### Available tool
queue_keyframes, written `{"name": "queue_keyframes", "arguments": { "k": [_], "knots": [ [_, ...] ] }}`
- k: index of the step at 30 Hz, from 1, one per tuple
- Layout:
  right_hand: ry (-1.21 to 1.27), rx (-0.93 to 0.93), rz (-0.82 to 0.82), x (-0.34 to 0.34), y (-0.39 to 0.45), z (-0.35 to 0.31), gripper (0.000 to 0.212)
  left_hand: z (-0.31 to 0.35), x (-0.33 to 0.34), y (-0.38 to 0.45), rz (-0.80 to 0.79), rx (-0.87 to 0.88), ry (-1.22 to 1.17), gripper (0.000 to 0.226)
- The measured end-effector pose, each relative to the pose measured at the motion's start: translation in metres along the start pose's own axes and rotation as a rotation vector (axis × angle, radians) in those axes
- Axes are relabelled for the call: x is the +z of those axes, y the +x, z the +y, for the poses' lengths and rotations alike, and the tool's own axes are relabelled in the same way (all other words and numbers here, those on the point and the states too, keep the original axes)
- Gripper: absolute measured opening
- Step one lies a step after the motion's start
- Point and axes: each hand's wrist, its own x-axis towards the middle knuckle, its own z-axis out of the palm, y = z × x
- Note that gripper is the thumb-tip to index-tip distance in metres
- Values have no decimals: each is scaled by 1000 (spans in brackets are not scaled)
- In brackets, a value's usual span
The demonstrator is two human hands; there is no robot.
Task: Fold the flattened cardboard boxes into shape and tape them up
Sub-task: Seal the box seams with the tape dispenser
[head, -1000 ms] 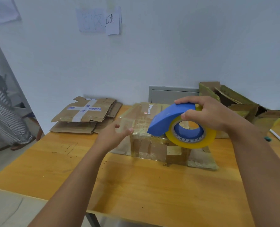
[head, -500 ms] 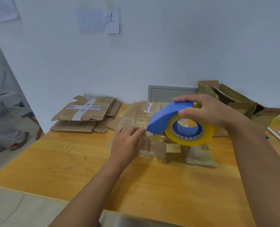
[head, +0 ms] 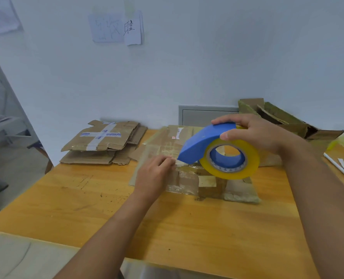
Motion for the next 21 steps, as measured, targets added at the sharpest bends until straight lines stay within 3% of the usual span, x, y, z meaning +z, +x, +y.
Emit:
{"name": "queue_keyframes", "arguments": {
  "k": [14,21],
  "knots": [
    [85,8,86,-10,-27,35,37,29,4,9,-19,12,117,15],
    [101,20,110,-10,-26,40,37,44,12,19,-98,100,28,23]
  ]
}}
